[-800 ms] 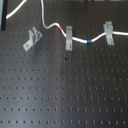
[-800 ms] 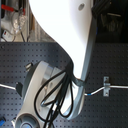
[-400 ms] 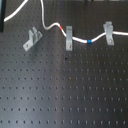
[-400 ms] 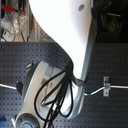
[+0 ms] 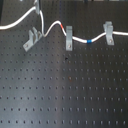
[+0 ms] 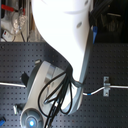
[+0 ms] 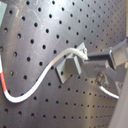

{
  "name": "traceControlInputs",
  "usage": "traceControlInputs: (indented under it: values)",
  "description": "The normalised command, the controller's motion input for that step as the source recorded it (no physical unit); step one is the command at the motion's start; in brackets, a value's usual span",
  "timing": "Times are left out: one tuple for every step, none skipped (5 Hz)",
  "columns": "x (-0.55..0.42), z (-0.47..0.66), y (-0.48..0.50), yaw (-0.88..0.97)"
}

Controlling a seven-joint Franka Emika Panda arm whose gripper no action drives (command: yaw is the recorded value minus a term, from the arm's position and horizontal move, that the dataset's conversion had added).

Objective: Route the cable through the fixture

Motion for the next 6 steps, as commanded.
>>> traceControlInputs:
  values:
    - [-0.097, 0.31, 0.066, 0.9]
    - [-0.122, 0.26, 0.101, 0.89]
    - [-0.131, 0.26, 0.133, 0.82]
    - [-0.118, 0.22, 0.143, 0.78]
    - [0.066, 0.17, 0.115, 0.7]
    - [0.22, 0.12, 0.123, 0.6]
